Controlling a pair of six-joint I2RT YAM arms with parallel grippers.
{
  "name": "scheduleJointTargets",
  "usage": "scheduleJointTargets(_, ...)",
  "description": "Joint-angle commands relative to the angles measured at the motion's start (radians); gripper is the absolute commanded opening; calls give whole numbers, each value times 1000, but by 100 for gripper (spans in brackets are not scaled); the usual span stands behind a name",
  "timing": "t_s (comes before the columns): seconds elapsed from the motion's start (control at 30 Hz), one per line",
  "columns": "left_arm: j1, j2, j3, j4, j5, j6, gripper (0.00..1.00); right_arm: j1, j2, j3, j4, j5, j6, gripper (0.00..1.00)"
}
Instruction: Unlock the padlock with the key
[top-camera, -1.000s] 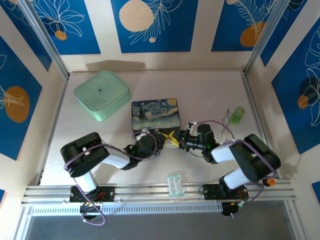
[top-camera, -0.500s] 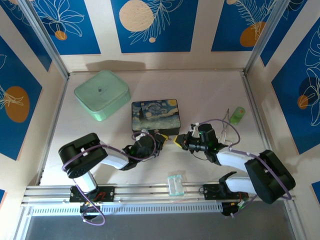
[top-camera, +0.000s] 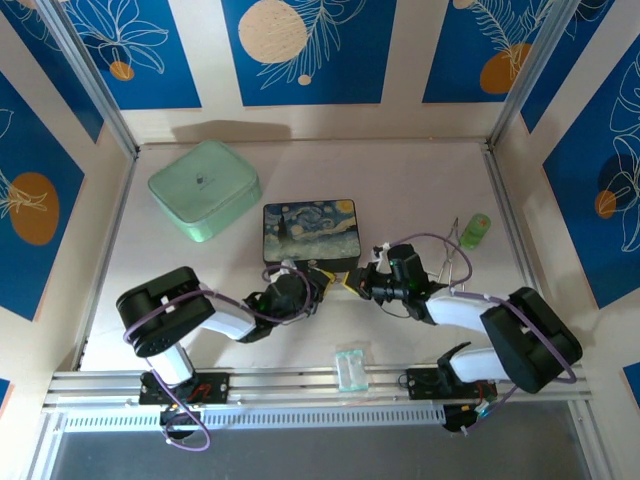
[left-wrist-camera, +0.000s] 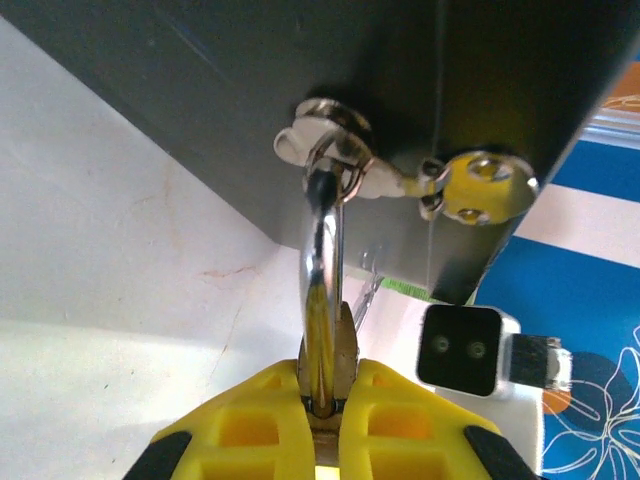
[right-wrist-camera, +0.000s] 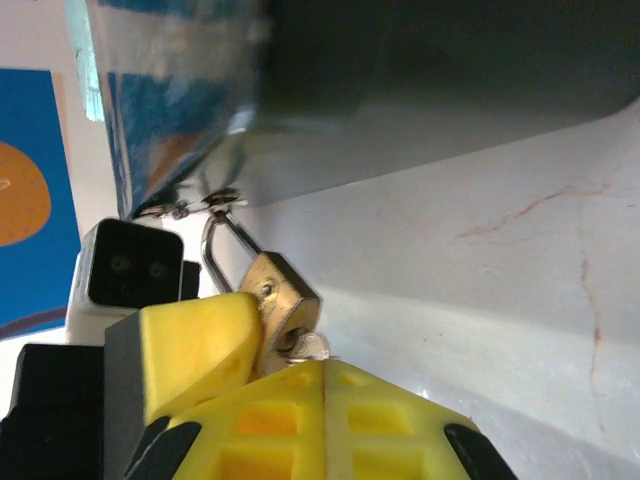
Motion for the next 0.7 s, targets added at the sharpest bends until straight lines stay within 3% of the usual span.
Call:
scheduleJointTargets(0.0, -9, -47, 15, -58, 55, 55, 0, 2, -103, 30, -191, 70, -174, 11)
scheduleJointTargets(0.1, -7, -80, 30, -150, 75, 83, 0, -9, -184, 23, -301, 93, -308, 26)
scheduleJointTargets(0.2, 2, -89, 23, -172, 96, 92, 0, 51, -225, 41, -382, 191, -493, 50)
scheduleJointTargets(0.23, 8, -90, 21, -175, 111, 97, 0, 100, -228, 54, -409, 264, -553, 64)
scheduleJointTargets(0.27, 15, -91, 20, -177, 128, 112, 0, 155, -224, 63, -427, 348, -613, 98)
scheduleJointTargets(0.33, 30, -86, 19, -189, 158, 149, 0, 241, -207, 78, -437, 456, -721, 99)
scheduleJointTargets(0.4, 44, -86, 3, -202, 186, 156, 0, 277, -196, 66, -410, 474, -797, 97)
scheduleJointTargets(0.53, 72, -125, -4, -298, 260, 178, 0, 281, -198, -24, -209, 382, -946, 66)
scheduleJointTargets(0.67, 113, -195, 0, -404, 338, 234, 0, 287, -192, -39, -143, 370, -1083, 59)
